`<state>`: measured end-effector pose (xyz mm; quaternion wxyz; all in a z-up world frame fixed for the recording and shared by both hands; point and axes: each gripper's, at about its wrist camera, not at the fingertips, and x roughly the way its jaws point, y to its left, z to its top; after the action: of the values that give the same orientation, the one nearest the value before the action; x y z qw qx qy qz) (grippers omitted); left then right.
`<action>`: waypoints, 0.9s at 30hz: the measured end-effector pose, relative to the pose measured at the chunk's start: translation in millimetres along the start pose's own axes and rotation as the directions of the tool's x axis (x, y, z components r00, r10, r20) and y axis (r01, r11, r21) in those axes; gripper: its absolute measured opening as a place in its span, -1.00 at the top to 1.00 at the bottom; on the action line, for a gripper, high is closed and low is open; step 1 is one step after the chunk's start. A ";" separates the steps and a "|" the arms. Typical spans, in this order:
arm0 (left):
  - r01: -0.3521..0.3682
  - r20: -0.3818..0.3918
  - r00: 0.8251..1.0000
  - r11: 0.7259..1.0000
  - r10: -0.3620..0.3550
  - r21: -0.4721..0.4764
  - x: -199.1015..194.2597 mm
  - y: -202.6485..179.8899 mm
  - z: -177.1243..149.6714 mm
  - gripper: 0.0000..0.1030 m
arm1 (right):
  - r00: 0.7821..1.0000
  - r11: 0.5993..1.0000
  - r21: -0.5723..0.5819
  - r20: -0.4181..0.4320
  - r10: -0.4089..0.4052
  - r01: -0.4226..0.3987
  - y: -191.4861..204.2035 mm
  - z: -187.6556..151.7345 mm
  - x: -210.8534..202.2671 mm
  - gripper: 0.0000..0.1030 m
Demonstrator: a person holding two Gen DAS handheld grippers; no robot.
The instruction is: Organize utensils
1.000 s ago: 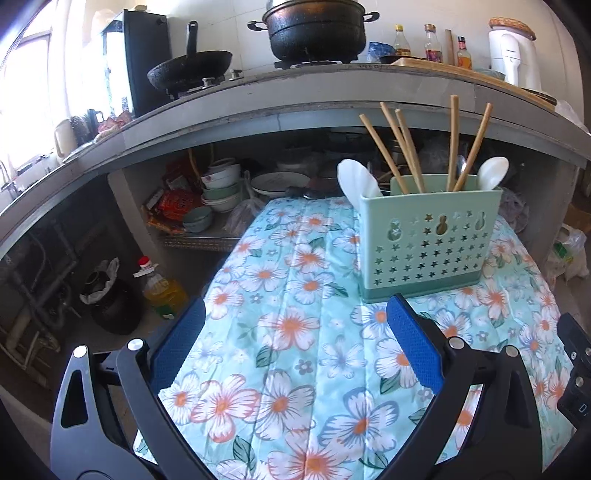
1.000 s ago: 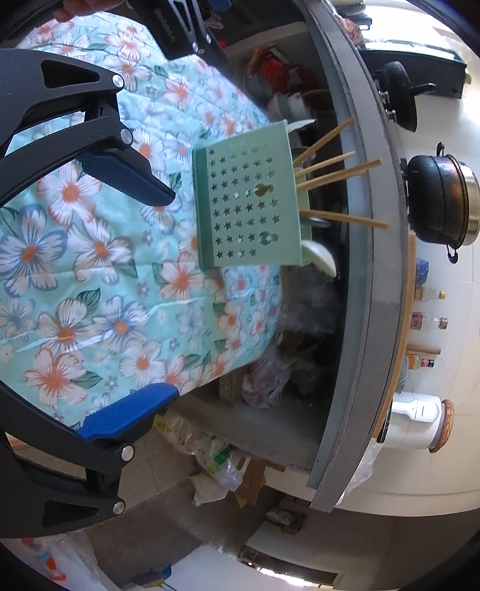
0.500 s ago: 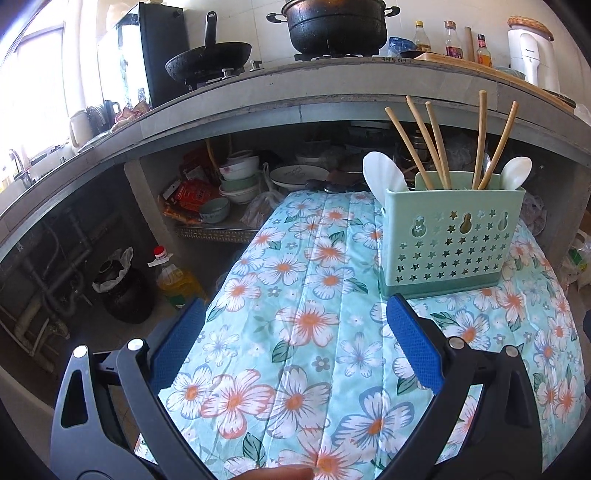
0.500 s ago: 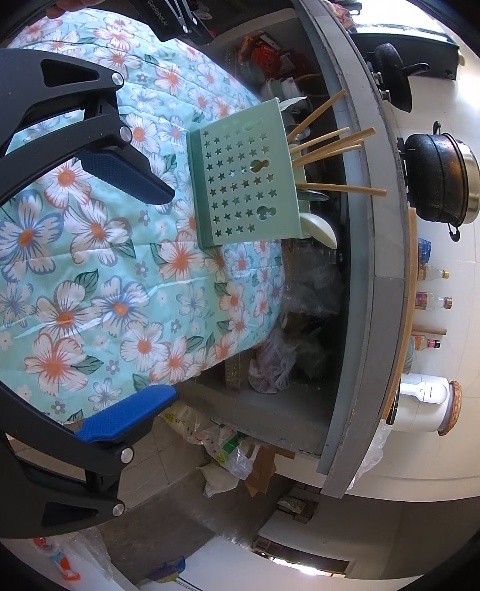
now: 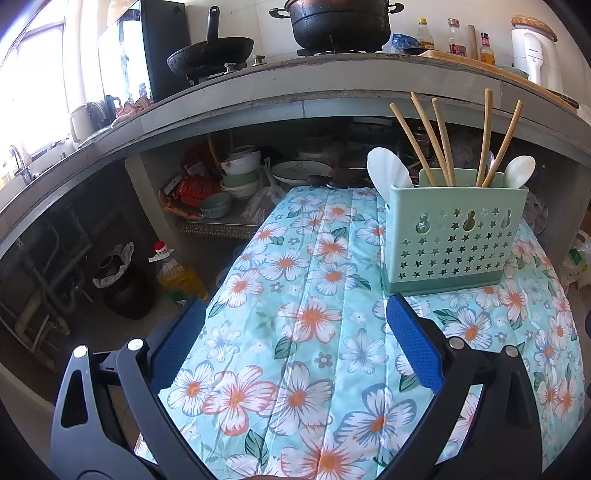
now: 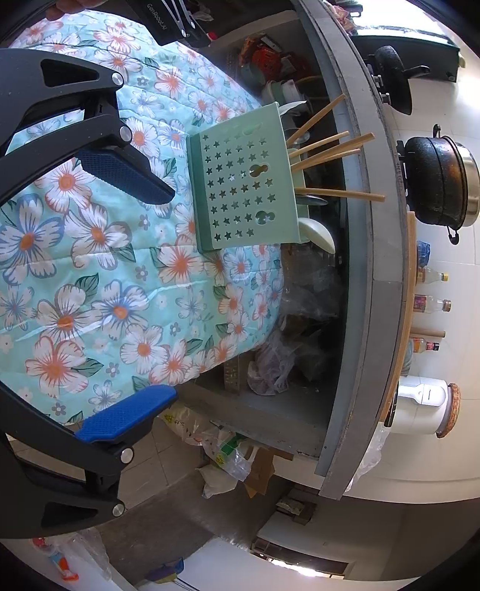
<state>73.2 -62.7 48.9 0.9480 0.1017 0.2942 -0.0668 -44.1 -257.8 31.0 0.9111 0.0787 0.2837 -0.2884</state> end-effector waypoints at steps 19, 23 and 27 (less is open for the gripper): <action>0.000 -0.011 1.000 1.000 0.000 -0.006 2.4 1.8 -1.5 -0.83 | 1.000 1.000 0.000 0.001 -0.001 0.001 0.7 1.0 -1.0 -0.85; 0.002 -0.011 1.000 1.000 -0.002 -0.006 2.5 1.9 -1.3 -0.83 | 1.000 1.000 -0.001 0.001 -0.003 0.003 0.7 1.0 -0.9 -0.85; 0.001 -0.011 1.000 1.000 -0.002 -0.006 2.5 1.8 -0.9 -0.83 | 1.000 1.000 -0.001 0.001 -0.002 0.002 0.7 1.0 -0.9 -0.85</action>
<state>75.2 -60.9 47.0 0.9465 0.0993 0.2999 -0.0662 -43.9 -257.1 32.4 0.9111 0.0779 0.2835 -0.2890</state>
